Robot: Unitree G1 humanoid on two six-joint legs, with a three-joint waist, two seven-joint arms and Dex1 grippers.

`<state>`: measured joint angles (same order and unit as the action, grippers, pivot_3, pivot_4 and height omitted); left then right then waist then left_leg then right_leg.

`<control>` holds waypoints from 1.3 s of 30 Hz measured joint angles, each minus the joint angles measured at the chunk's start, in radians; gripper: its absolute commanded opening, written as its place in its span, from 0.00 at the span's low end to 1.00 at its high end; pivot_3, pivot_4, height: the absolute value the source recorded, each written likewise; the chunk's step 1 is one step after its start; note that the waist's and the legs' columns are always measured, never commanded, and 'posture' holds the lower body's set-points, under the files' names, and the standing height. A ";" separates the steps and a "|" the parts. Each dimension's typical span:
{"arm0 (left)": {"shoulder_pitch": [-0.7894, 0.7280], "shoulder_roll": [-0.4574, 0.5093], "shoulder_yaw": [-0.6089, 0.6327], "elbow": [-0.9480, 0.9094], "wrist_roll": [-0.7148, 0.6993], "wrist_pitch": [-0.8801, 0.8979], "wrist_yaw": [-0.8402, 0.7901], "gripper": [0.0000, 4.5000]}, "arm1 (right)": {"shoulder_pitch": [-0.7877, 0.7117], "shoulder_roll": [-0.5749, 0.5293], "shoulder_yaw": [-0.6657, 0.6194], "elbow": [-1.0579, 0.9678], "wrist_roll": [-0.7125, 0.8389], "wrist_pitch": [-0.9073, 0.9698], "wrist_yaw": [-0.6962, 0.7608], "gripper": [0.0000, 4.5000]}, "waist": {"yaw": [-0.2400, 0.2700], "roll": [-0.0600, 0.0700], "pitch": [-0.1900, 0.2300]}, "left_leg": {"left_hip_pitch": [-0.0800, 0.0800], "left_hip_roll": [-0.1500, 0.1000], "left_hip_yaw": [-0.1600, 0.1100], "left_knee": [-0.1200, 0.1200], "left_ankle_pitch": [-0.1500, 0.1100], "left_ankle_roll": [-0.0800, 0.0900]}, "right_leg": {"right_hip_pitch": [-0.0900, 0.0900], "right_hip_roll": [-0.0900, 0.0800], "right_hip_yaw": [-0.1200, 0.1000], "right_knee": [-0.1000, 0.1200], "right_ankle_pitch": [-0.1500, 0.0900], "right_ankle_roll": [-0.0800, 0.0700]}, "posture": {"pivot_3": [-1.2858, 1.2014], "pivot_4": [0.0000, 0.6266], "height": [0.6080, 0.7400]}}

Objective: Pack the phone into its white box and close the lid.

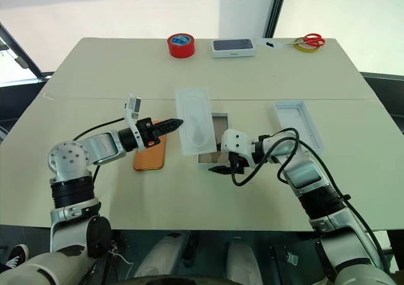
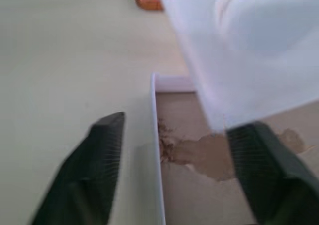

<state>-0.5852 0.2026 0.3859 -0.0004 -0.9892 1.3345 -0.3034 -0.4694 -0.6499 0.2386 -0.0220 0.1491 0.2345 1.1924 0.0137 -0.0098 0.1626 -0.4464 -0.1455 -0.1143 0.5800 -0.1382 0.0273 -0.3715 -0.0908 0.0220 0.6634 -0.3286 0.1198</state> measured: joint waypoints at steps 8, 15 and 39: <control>-0.002 -0.010 -0.087 0.079 0.048 -0.082 -0.055 0.00 | 0.073 -0.143 -0.141 0.016 0.023 -0.037 0.001 0.71 | -0.003 0.000 0.000 | 0.000 0.000 0.000 0.000 0.000 0.000 | 0.000 0.000 0.000 0.000 0.000 0.000 | 0.52 0.24 0.97; -0.021 -0.029 -0.189 0.199 0.133 -0.178 -0.140 0.00 | 0.116 -0.150 -0.176 0.019 0.024 -0.044 -0.030 0.71 | -0.002 -0.001 0.000 | -0.001 0.000 0.000 0.000 0.000 0.000 | -0.001 -0.001 0.000 0.000 0.000 0.000 | 0.52 0.24 0.97; -0.020 0.108 -0.280 0.121 0.248 -0.285 -0.309 0.65 | 0.051 0.010 -0.173 -0.020 0.047 -0.026 -0.161 0.18 | -0.009 -0.001 0.000 | -0.001 0.000 0.000 -0.001 0.000 0.000 | -0.001 0.000 0.000 0.000 0.000 0.000 | 0.52 0.24 0.97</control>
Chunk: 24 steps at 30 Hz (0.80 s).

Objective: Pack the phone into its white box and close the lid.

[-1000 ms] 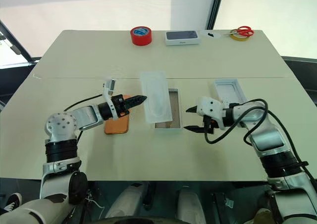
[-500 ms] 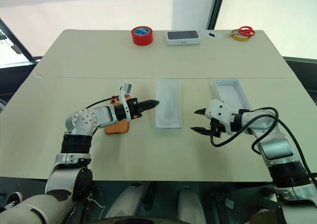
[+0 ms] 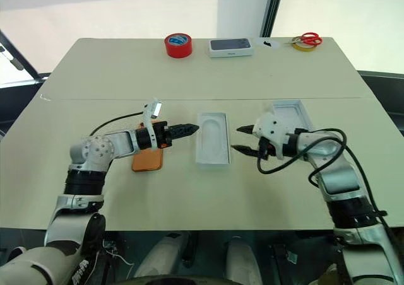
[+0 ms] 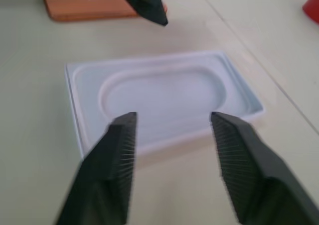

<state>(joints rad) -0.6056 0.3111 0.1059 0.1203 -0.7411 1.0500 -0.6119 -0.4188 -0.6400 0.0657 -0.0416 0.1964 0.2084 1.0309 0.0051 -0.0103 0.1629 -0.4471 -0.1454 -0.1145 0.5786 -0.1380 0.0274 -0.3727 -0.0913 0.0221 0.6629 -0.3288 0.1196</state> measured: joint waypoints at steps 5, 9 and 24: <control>0.113 0.105 -0.030 -0.108 0.110 -0.213 -0.068 0.65 | -0.077 0.111 0.100 0.072 -0.088 -0.037 -0.087 0.01 | -0.005 0.000 0.000 | 0.001 0.000 0.000 -0.001 0.000 -0.001 | 0.000 0.000 0.001 0.000 0.000 0.000 | 0.52 0.24 0.97; 0.262 0.237 -0.042 -0.190 0.175 -0.394 -0.208 0.65 | -0.136 0.155 0.182 0.162 -0.187 -0.059 -0.146 0.01 | -0.015 0.001 0.000 | 0.001 0.000 0.000 -0.003 0.001 -0.001 | -0.001 0.000 0.001 0.000 0.000 -0.001 | 0.52 0.24 0.97; 0.489 0.378 0.133 -0.246 0.120 -0.378 -0.270 0.65 | -0.181 0.117 0.299 0.261 -0.349 -0.136 -0.125 0.01 | -0.016 0.001 0.001 | 0.003 0.000 0.000 -0.004 0.000 -0.001 | -0.001 0.001 0.001 0.001 -0.002 -0.004 | 0.52 0.24 0.97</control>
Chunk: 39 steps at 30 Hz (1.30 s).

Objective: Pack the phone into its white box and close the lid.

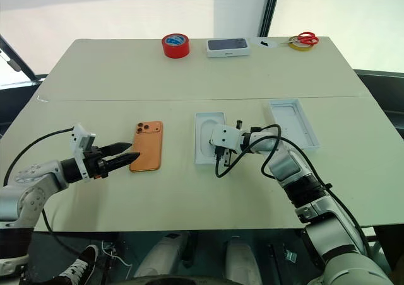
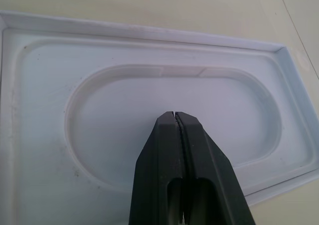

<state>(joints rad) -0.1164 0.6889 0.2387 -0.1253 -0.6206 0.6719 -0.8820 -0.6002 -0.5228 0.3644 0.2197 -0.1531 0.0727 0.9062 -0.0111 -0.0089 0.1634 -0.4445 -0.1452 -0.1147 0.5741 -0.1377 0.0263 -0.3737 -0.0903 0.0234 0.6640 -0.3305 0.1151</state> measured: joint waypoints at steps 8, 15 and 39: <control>-0.112 -0.015 0.153 0.168 -0.168 0.296 0.141 0.65 | -0.109 0.139 -0.081 0.008 0.092 0.054 -0.047 0.01 | -0.006 0.000 0.000 | 0.000 0.001 0.000 0.000 0.000 0.000 | -0.001 0.002 0.000 0.001 0.002 0.004 | 0.52 0.24 0.97; -0.162 -0.024 0.174 0.293 -0.196 0.393 0.184 0.65 | -0.198 0.279 0.027 0.024 0.039 0.084 -0.059 0.01 | -0.006 0.000 0.000 | 0.000 0.001 0.000 0.000 0.001 -0.001 | -0.001 0.003 0.000 0.002 0.002 0.003 | 0.52 0.24 0.97; -0.239 -0.115 0.085 0.268 -0.150 0.460 0.204 0.65 | -0.267 0.381 0.234 0.228 -0.170 0.138 -0.055 0.01 | 0.002 0.002 -0.003 | 0.002 0.001 0.000 -0.001 0.002 -0.003 | 0.000 0.003 0.000 0.003 0.003 0.002 | 0.52 0.24 0.97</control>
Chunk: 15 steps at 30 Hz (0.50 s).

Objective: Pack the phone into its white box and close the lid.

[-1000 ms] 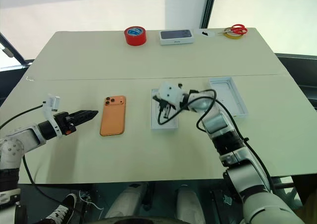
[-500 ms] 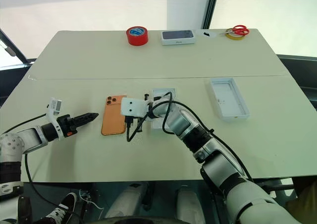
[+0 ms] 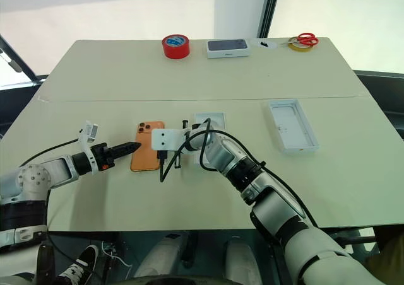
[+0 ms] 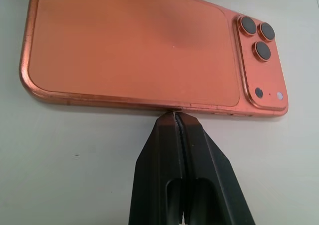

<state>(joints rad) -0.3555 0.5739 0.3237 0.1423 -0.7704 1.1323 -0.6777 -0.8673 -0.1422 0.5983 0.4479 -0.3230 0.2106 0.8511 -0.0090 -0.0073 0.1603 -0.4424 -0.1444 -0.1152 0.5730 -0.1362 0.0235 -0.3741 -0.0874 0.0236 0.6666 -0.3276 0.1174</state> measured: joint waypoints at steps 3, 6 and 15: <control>-0.018 -0.017 0.010 -0.002 -0.002 0.043 0.017 0.65 | 0.000 -0.003 -0.005 0.000 -0.004 0.002 0.000 0.01 | 0.001 0.000 0.000 | 0.000 0.000 0.000 0.000 0.000 0.000 | 0.000 0.000 0.000 0.000 0.000 0.000 | 0.52 0.24 0.97; -0.032 -0.035 0.025 -0.002 -0.005 0.079 0.032 0.65 | 0.000 -0.007 -0.017 0.005 -0.009 0.002 0.000 0.01 | 0.002 0.000 0.000 | 0.000 0.000 0.000 0.000 0.000 0.000 | 0.000 0.000 0.000 0.000 0.000 0.000 | 0.52 0.24 0.97; -0.051 -0.039 0.036 -0.002 0.006 0.120 0.043 0.65 | 0.002 -0.013 -0.026 0.000 -0.012 0.011 0.026 0.01 | 0.001 0.000 0.000 | 0.000 0.000 0.000 0.000 0.000 0.000 | 0.000 0.000 0.000 0.000 0.000 0.000 | 0.52 0.24 0.97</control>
<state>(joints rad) -0.4061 0.5348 0.3599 0.1403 -0.7648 1.2524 -0.6346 -0.8654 -0.1551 0.5719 0.4478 -0.3349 0.2214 0.8774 -0.0084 -0.0077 0.1598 -0.4424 -0.1447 -0.1154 0.5730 -0.1361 0.0234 -0.3738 -0.0877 0.0234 0.6665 -0.3275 0.1175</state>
